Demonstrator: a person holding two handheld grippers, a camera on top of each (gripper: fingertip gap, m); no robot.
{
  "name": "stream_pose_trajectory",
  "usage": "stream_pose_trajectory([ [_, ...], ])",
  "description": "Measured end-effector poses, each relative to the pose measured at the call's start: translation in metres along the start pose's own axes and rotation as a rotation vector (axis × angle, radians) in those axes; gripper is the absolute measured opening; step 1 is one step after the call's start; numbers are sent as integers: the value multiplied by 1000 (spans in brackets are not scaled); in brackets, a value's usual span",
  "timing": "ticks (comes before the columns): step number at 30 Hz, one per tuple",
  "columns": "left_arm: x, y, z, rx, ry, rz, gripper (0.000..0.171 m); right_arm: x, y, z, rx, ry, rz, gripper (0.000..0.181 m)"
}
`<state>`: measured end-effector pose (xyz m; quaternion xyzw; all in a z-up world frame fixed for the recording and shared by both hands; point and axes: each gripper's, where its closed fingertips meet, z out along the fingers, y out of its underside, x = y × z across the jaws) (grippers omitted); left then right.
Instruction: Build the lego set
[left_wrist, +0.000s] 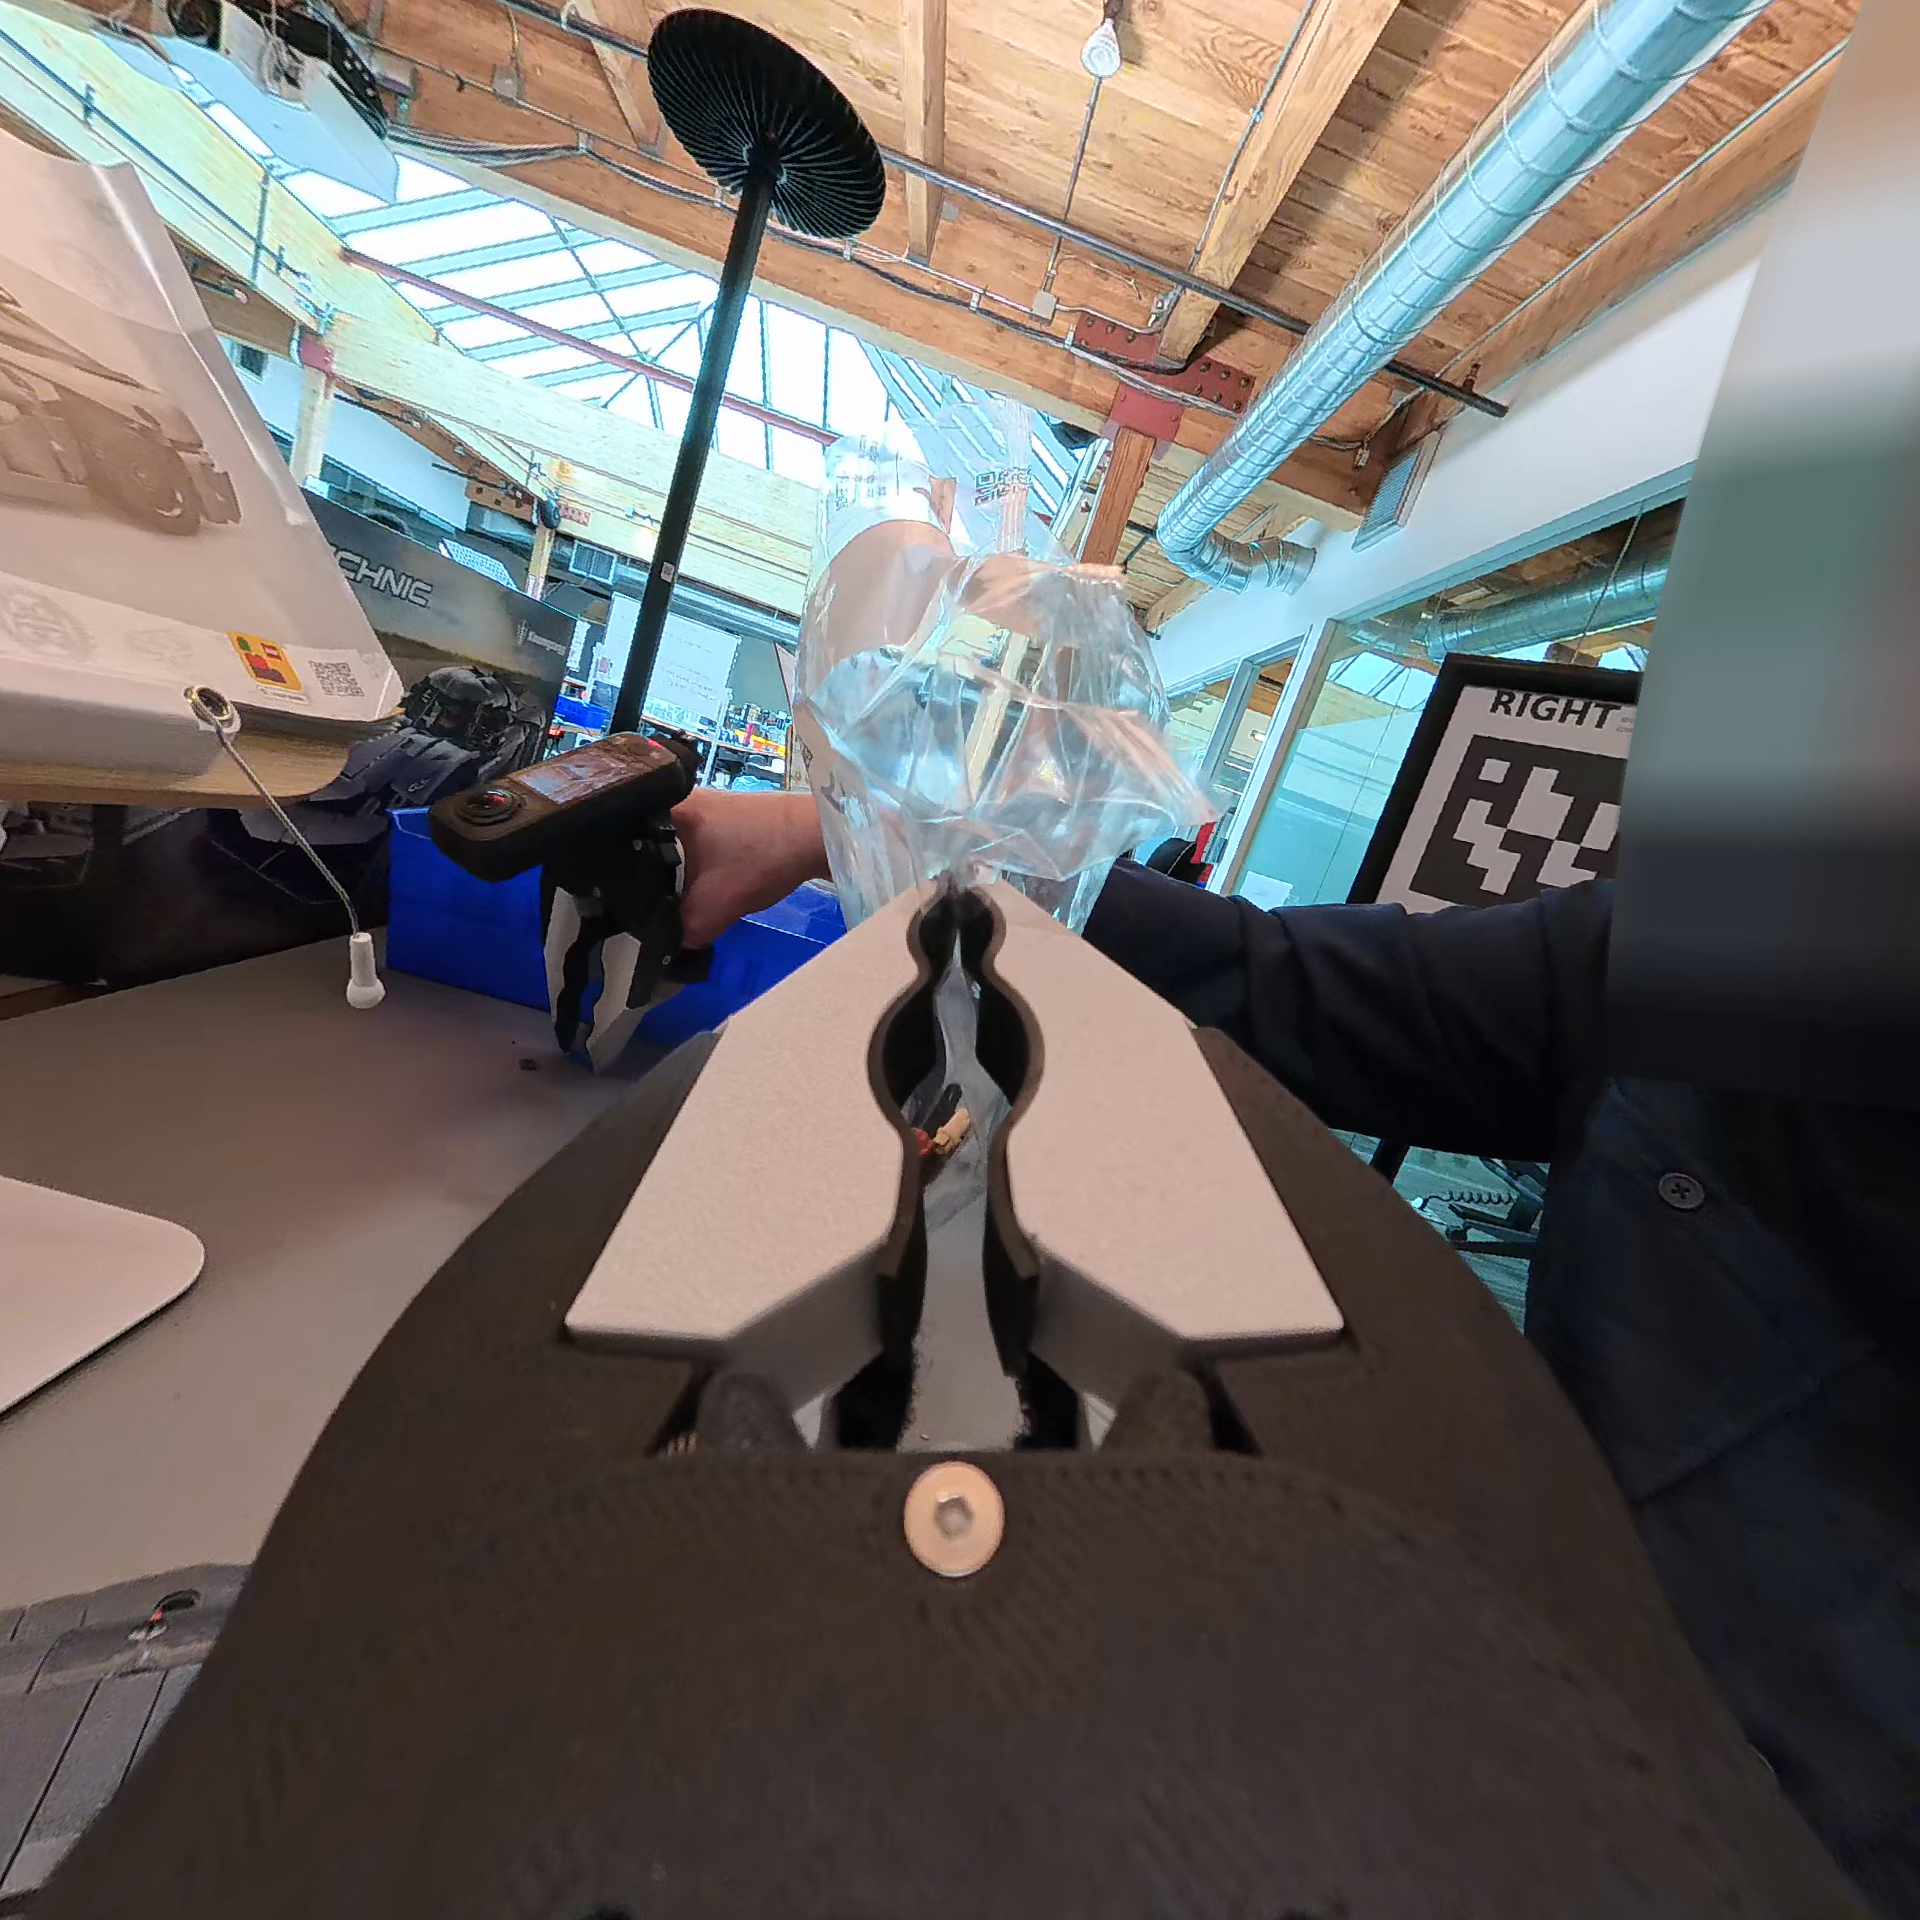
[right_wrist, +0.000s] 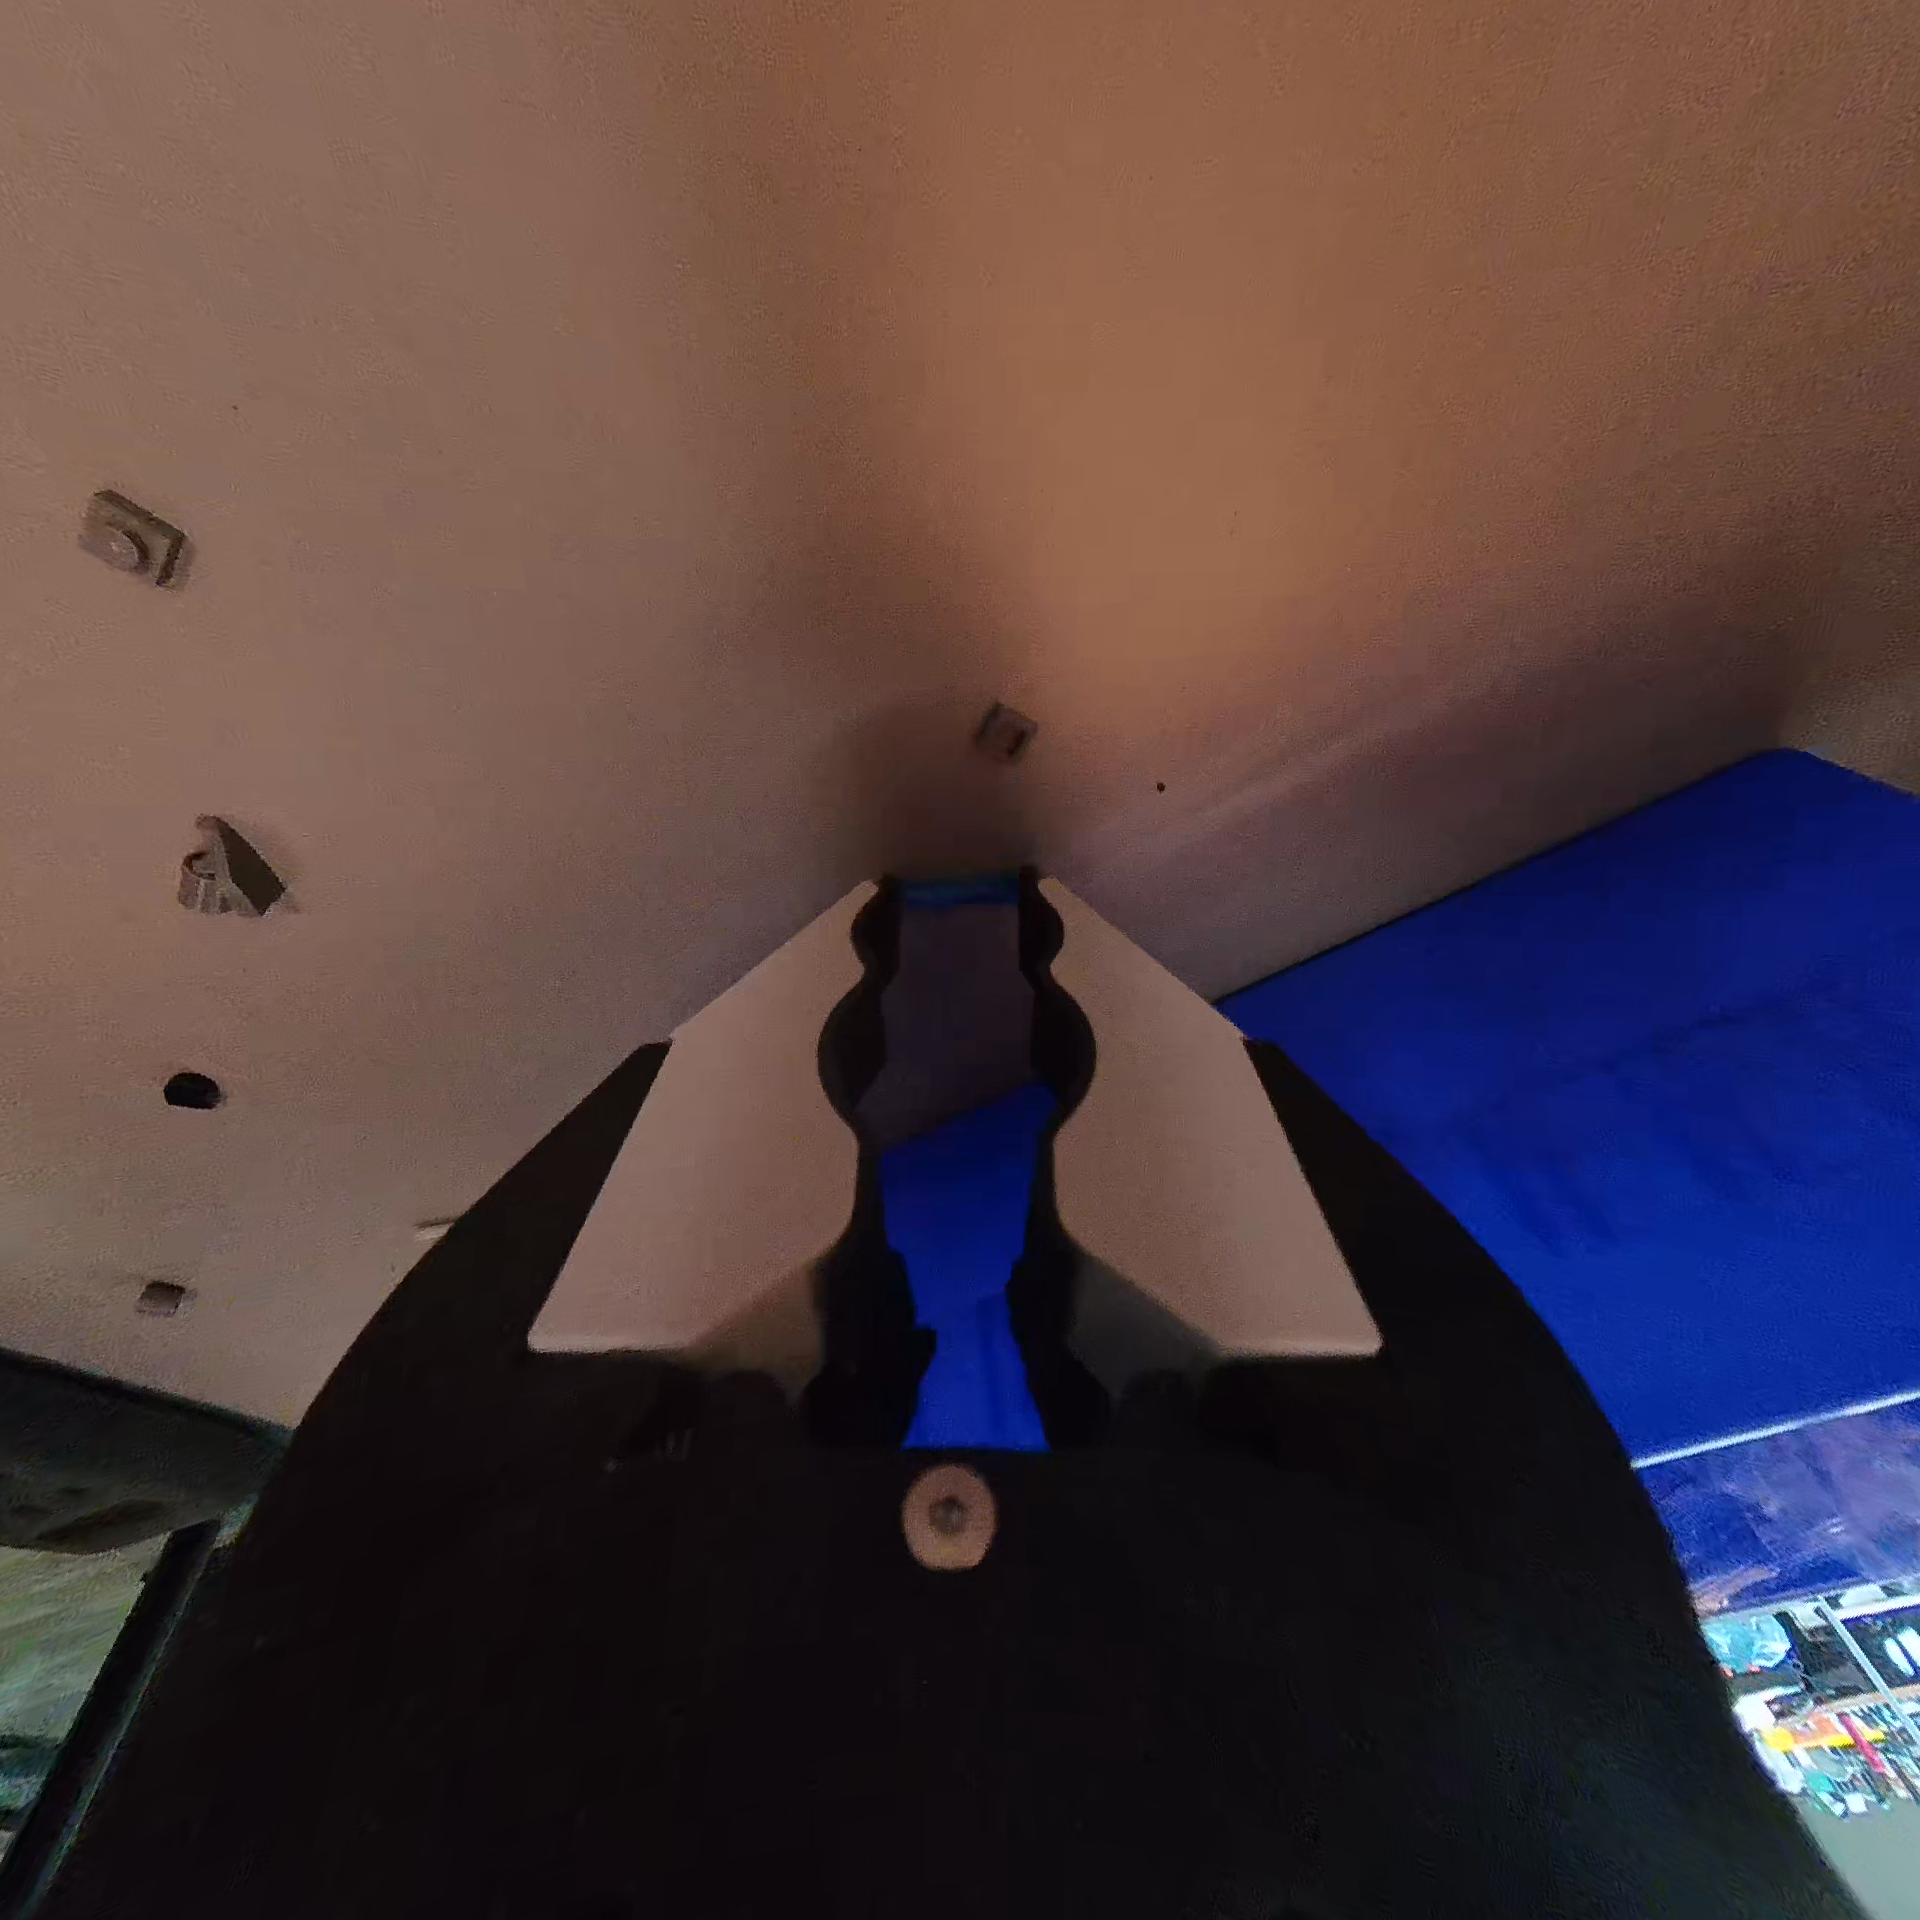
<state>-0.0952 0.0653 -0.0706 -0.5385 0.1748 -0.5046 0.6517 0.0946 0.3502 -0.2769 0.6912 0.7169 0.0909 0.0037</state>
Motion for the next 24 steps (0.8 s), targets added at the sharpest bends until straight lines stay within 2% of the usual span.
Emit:
stream_pose_trajectory([
  [6, 0, 1, 0, -2, 0, -2, 0, -1, 0, -5, 30, 0, 9, 21],
  [11, -2, 2, 1, -5, 0, -4, 0, -7, -2, -35, 156, 13, 14, 20],
  [15, -3, 2, 1, -7, -2, -7, 0, -23, -11, -101, 402, 19, -8, 20],
  [16, -3, 3, 1, -8, -3, -7, 0, -30, -14, -125, 482, 23, -26, 0],
  [19, -4, 4, 2, -9, -3, -12, 0, -62, -24, -200, 718, 5, -101, 0],
  [21, -5, 5, 2, -13, -7, -14, 0, -79, -28, -230, 774, 30, -157, 0],
  [24, -6, 7, 1, -14, -10, -19, 0, -92, -25, -238, 730, 81, -161, 0],
])
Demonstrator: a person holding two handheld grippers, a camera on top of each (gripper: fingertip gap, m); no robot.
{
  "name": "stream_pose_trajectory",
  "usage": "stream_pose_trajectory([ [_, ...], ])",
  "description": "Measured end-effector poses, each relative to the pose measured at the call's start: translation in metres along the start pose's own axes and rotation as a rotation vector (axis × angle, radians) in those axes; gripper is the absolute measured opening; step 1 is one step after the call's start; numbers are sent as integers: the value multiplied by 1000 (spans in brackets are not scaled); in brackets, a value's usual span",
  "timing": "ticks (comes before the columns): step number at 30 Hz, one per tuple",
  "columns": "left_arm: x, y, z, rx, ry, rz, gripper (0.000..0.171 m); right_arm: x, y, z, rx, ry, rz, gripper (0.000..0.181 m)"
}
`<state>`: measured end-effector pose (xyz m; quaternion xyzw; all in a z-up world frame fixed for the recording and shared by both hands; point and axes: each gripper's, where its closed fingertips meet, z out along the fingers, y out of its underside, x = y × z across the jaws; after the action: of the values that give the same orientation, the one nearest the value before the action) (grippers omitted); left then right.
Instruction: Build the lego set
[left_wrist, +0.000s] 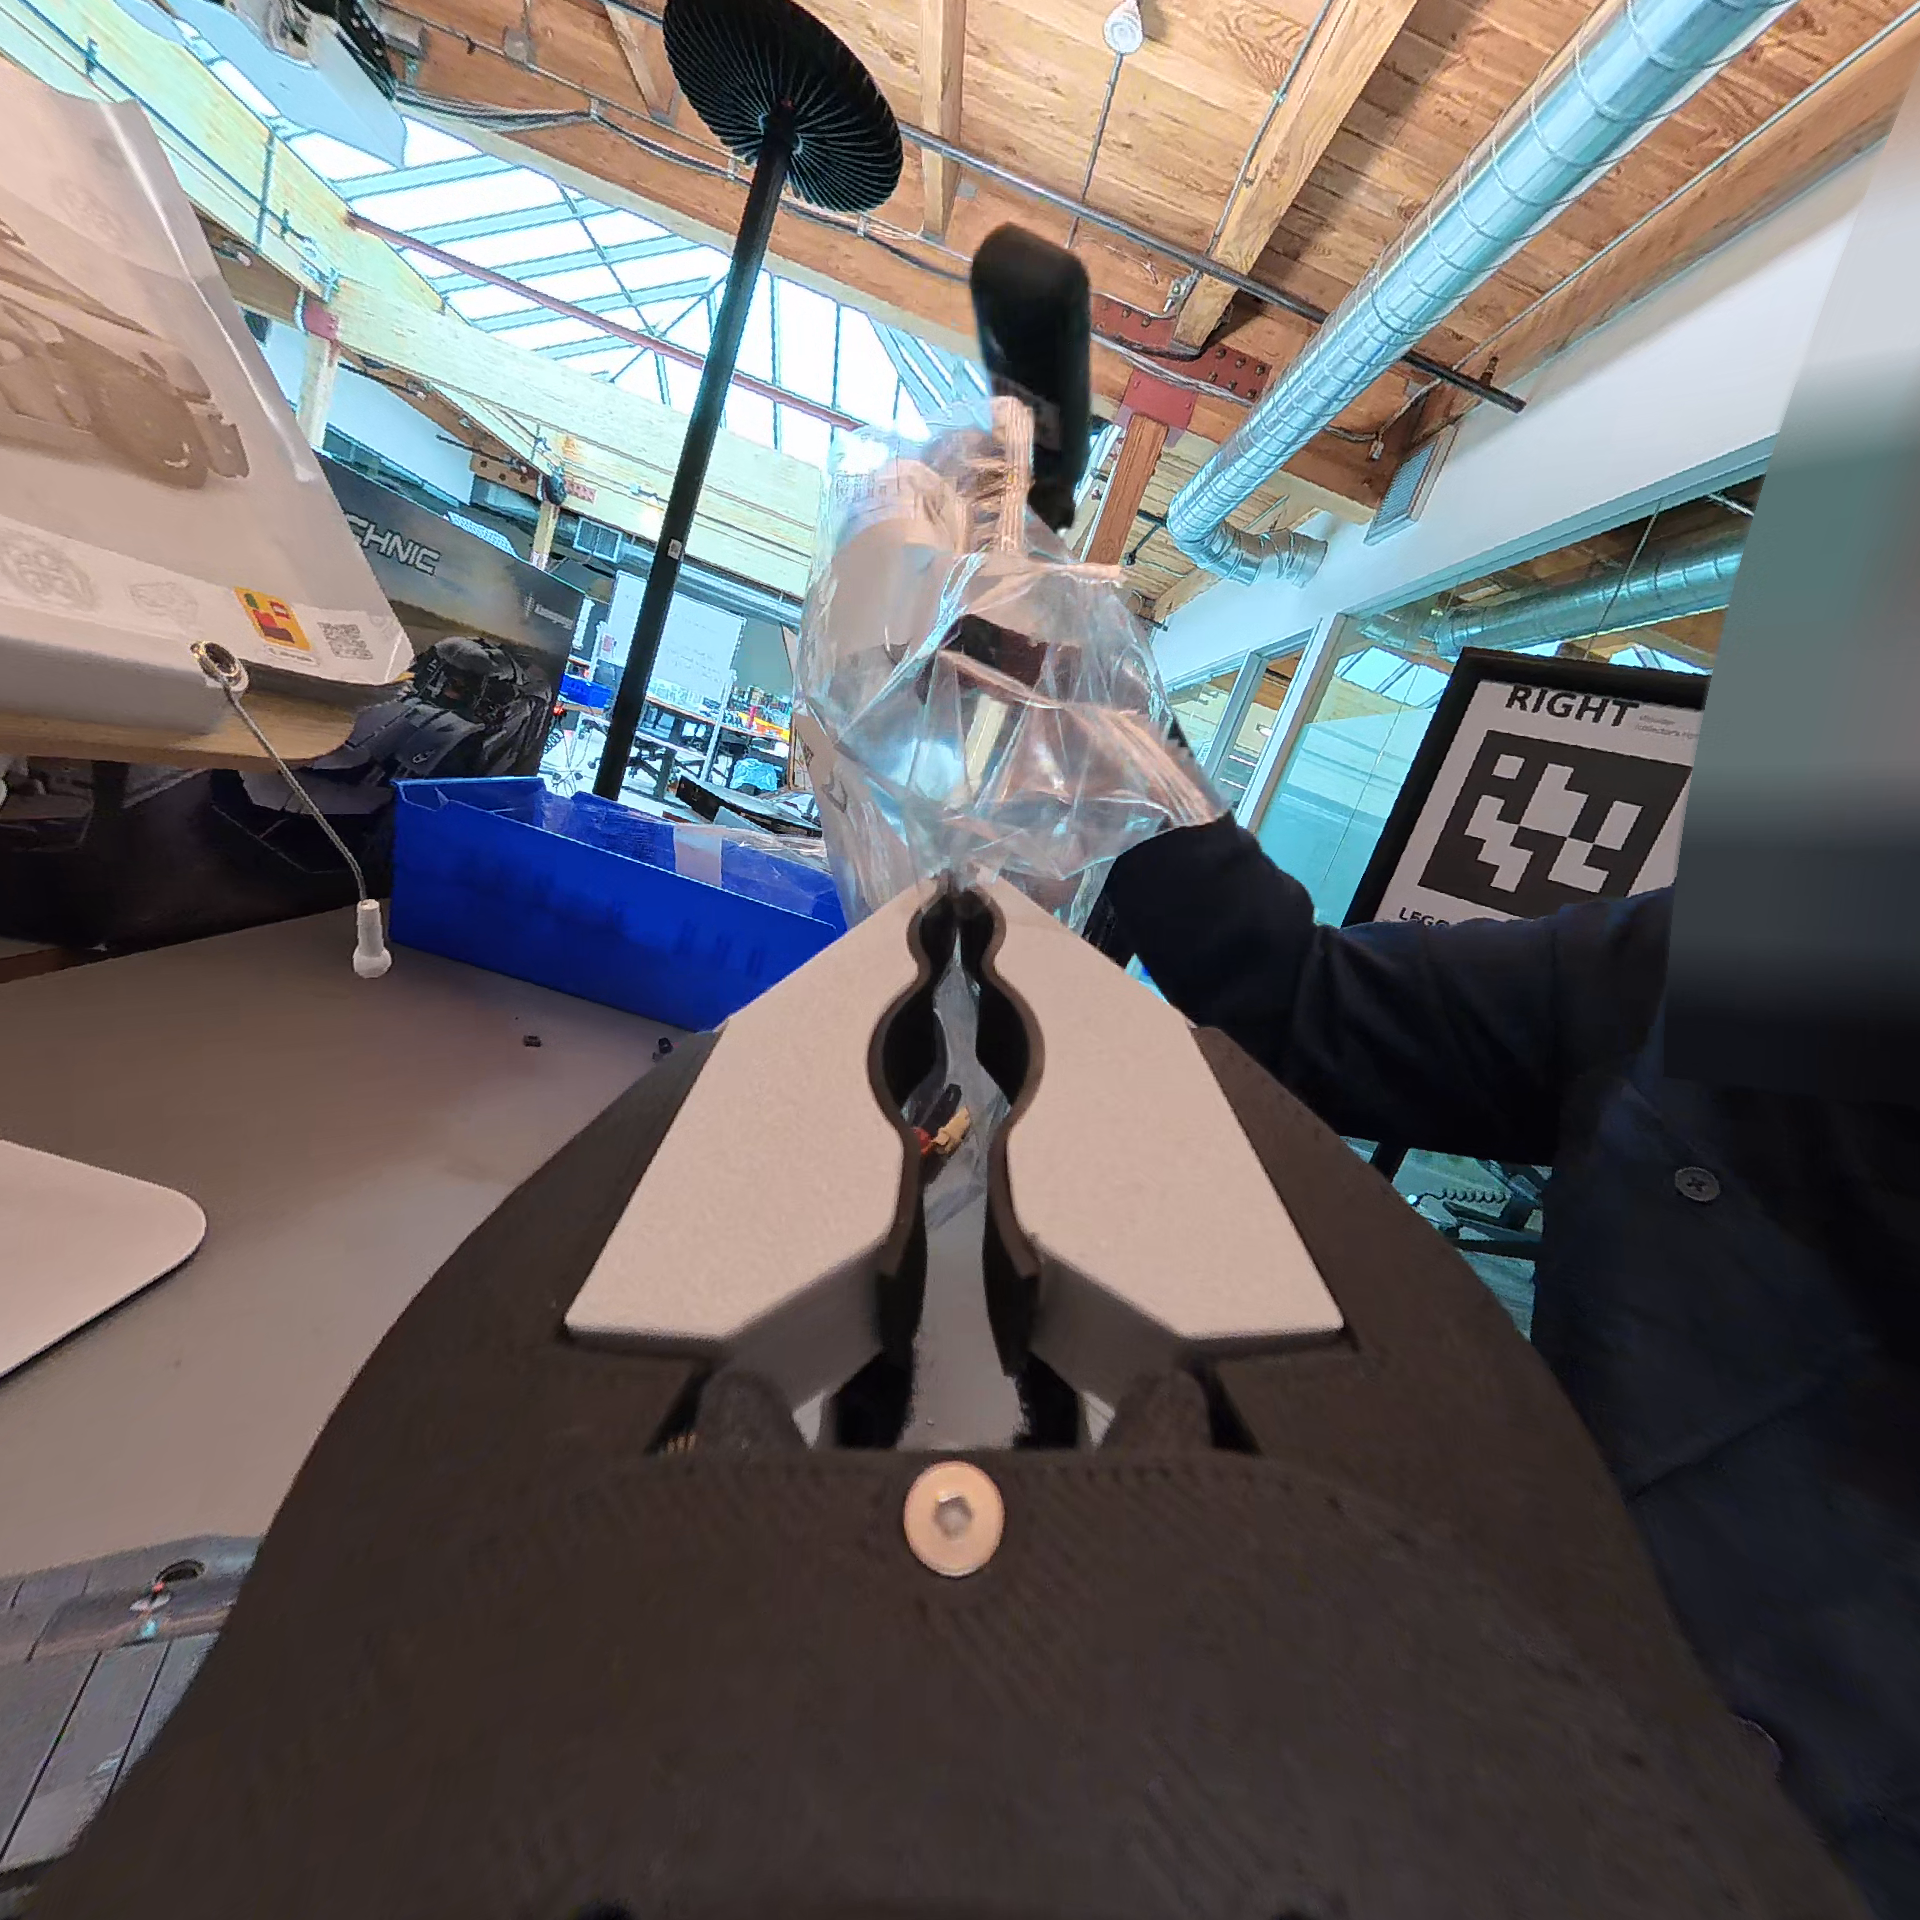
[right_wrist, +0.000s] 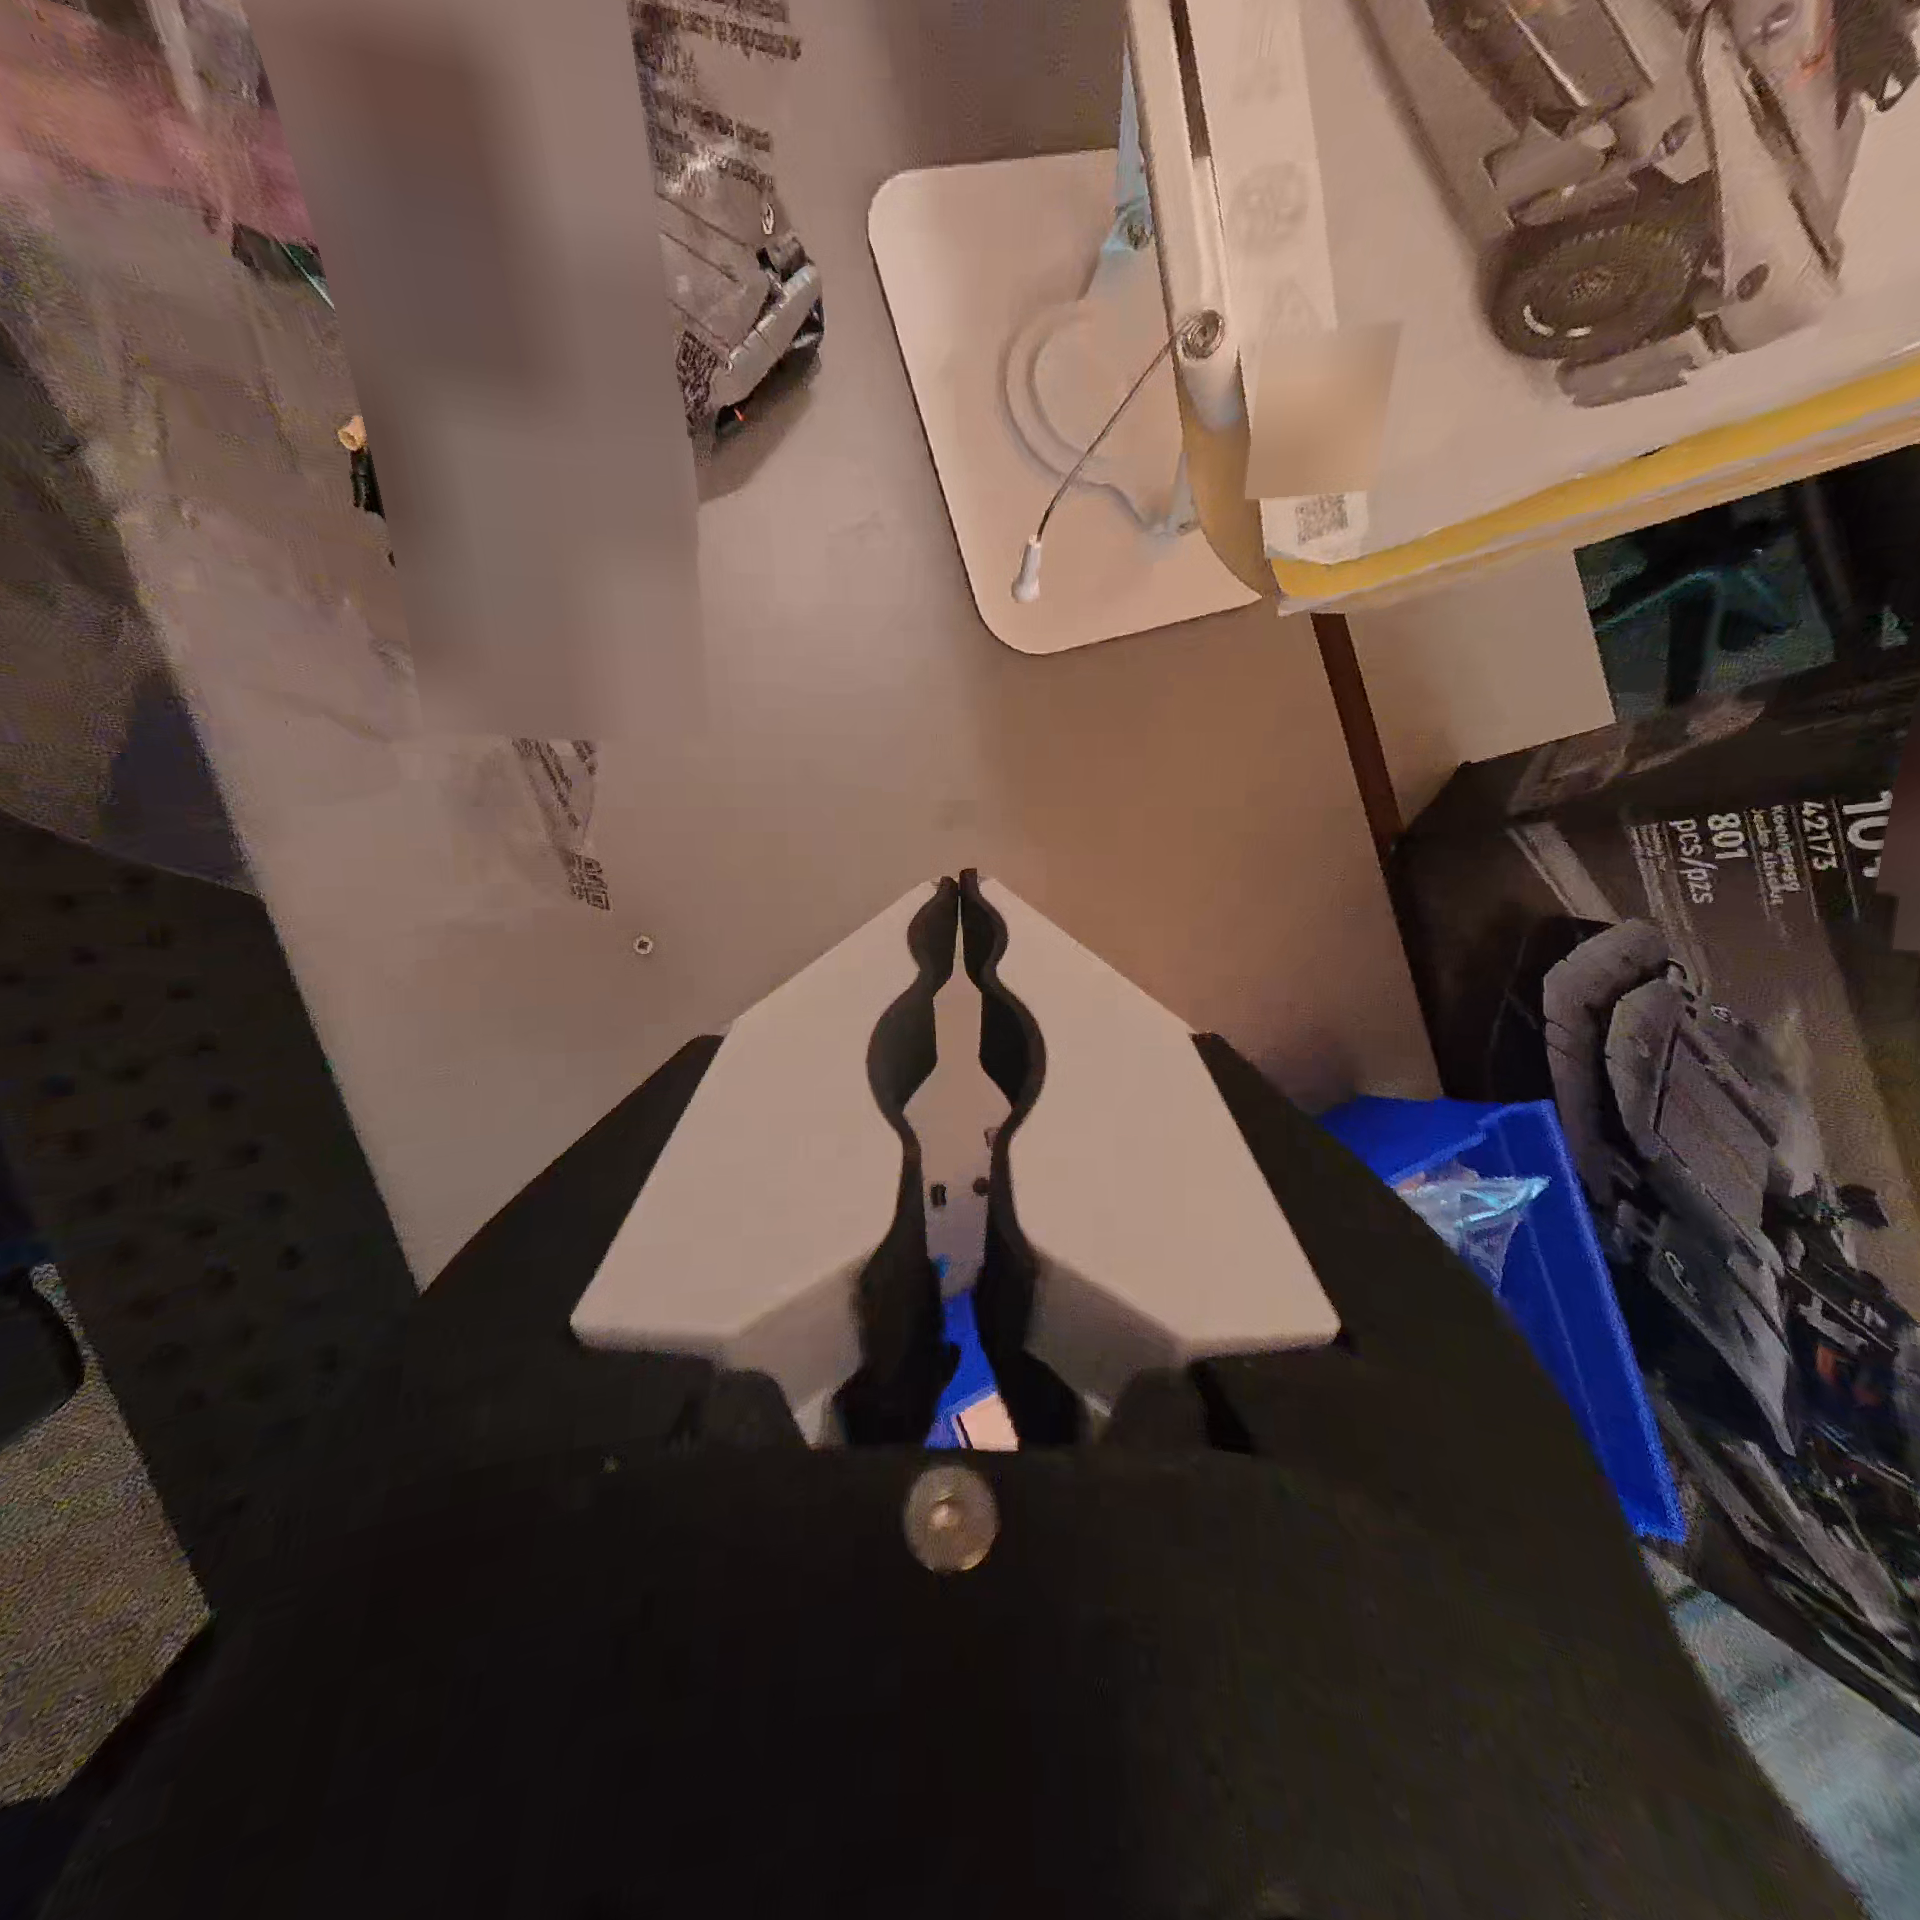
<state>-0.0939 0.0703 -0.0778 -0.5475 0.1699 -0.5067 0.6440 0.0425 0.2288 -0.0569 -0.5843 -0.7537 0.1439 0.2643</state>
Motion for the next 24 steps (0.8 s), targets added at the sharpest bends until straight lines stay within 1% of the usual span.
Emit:
stream_pose_trajectory([
  [2, 1, 0, 0, 1, 2, 0, 0, -7, 18, -1, -79, 41, 23, 6],
  [4, 3, -1, 0, 5, 10, 1, 0, -25, 37, -3, -106, 47, 39, 10],
  [6, 5, -2, 2, 3, 18, 6, 0, -40, 63, -6, -136, 59, 72, 16],
  [10, 6, 0, 4, -4, 24, 2, 0, -52, 126, -18, -190, 131, 183, 22],
  [13, 8, 0, 3, 0, 22, 6, 0, -67, 178, -27, -247, 136, 291, 26],
  [15, 10, -2, 3, 5, 23, 10, 0, -74, 213, -33, -309, 160, 351, 28],
  [17, 11, -3, 3, 8, 23, 16, 0, -81, 244, -34, -372, 146, 349, 24],
  [18, 11, -3, 3, 7, 23, 16, 0, -84, 258, -32, -394, 124, 331, 26],
  [20, 10, -1, 4, 2, 21, 14, 0, -87, 286, -24, -456, 66, 369, 28],
  [24, 11, 2, 5, -11, 16, 18, 0, -71, 336, -13, -581, 40, 486, 29],
])
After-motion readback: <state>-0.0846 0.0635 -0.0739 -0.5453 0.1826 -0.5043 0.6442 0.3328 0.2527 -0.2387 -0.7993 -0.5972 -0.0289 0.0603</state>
